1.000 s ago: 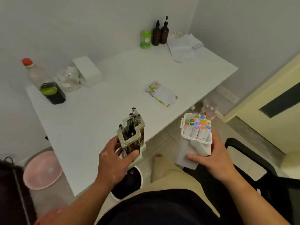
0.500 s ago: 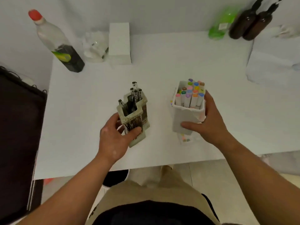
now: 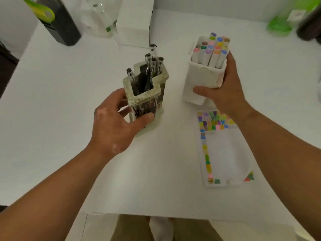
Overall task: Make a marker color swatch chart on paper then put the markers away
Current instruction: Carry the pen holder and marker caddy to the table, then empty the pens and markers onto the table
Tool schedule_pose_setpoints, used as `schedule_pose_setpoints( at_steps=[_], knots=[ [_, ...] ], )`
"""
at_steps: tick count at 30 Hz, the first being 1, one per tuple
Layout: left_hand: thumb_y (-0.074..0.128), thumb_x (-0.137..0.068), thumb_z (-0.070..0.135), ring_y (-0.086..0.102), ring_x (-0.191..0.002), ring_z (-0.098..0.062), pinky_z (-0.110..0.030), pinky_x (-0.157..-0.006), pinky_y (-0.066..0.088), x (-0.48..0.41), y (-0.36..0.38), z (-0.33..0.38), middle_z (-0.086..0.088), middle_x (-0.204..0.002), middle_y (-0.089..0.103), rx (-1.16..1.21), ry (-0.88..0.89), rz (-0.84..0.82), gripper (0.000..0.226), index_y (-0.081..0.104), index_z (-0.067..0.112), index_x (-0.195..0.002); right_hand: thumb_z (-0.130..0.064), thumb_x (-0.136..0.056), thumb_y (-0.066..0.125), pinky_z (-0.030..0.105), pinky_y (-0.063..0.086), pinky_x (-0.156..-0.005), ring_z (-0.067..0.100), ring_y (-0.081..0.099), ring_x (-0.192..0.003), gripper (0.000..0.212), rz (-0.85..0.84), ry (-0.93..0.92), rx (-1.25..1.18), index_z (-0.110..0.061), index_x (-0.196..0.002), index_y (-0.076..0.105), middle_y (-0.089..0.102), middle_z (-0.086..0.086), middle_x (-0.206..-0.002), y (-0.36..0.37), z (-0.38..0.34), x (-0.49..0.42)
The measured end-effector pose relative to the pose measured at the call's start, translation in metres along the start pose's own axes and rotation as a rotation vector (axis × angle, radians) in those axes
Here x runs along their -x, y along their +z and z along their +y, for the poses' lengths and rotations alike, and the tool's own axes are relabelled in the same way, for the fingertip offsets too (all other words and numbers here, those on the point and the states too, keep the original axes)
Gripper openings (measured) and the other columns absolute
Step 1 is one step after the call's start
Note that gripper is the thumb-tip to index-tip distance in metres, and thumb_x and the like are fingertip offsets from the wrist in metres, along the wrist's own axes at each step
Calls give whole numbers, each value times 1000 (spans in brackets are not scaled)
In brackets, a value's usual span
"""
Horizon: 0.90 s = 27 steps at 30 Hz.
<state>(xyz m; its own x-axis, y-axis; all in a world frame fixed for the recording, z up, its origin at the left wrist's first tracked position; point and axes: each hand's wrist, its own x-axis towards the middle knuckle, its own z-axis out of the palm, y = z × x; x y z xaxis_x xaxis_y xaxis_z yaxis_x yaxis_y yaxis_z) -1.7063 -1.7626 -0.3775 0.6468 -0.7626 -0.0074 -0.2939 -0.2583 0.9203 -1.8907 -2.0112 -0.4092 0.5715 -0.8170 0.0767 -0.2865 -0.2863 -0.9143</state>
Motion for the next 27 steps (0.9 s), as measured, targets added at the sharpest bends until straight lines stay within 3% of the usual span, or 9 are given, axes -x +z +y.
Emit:
schedule_pose_setpoints(
  at_steps=[2, 7, 9, 12, 15, 19, 23, 27],
  knots=[
    [88, -68, 36, 65, -103, 2, -8, -81, 51, -4, 5, -11, 15, -111, 69, -22, 66, 28, 64, 60, 30, -125, -37, -62, 98, 29, 55, -101, 3, 56, -130, 119, 9, -75, -16, -15, -156, 27, 54, -11, -146, 1, 13, -12],
    [86, -66, 42, 65, -99, 4, -10, -77, 54, -7, 23, -28, 17, -109, 69, -64, 205, 98, 64, 61, 29, -123, -26, -69, 94, 20, 54, -97, -2, 56, -126, 109, 36, -189, -16, -17, -157, 29, 54, -14, -145, 0, 34, -28],
    [88, -67, 39, 65, -95, 4, -13, -76, 56, -3, 30, -29, 16, -107, 69, -89, 237, 129, 61, 63, 28, -121, -23, -71, 93, 27, 54, -102, 0, 58, -126, 109, 31, -187, 23, -23, -158, 28, 56, -13, -145, -4, 35, -27],
    [89, -68, 36, 65, -90, 4, -15, -73, 57, 12, 32, -27, 16, -103, 70, -127, 264, 179, 55, 63, 30, -116, -42, -68, 94, 43, 46, -112, 17, 56, -132, 126, 94, -73, 93, -30, -163, 12, 46, 2, -156, -8, 26, -5],
    [89, -67, 34, 65, -88, 1, -16, -72, 56, 36, 24, -20, 15, -101, 68, -227, 295, 191, 53, 62, 33, -112, -43, -68, 92, 45, 45, -112, 24, 53, -135, 126, 163, -13, 180, -29, -162, 9, 43, 10, -157, -6, 11, 37],
    [88, -68, 33, 63, -89, -15, -32, -78, 56, 63, 13, -12, 4, -103, 67, -450, 409, 148, 55, 64, 23, -116, -32, -74, 89, 34, 49, -100, 21, 59, -123, 102, 72, -94, 250, -25, -157, 30, 54, 3, -145, 10, -8, 104],
    [85, -72, 35, 55, -85, -17, -36, -75, 51, 75, 7, -8, 0, -103, 61, -755, 594, 103, 60, 60, 21, -124, -37, -75, 88, 29, 50, -97, 11, 60, -116, 84, -60, -159, 280, -26, -146, 45, 59, -7, -131, 25, -5, 154],
    [85, -73, 29, 59, -93, -24, -43, -75, 56, 76, 9, -14, -4, -113, 61, -953, 713, 85, 65, 59, 16, -131, -44, -65, 93, 35, 47, -107, 8, 50, -128, 112, -171, -154, 259, -30, -153, 26, 47, -10, -146, 30, 9, 174]
  ],
)
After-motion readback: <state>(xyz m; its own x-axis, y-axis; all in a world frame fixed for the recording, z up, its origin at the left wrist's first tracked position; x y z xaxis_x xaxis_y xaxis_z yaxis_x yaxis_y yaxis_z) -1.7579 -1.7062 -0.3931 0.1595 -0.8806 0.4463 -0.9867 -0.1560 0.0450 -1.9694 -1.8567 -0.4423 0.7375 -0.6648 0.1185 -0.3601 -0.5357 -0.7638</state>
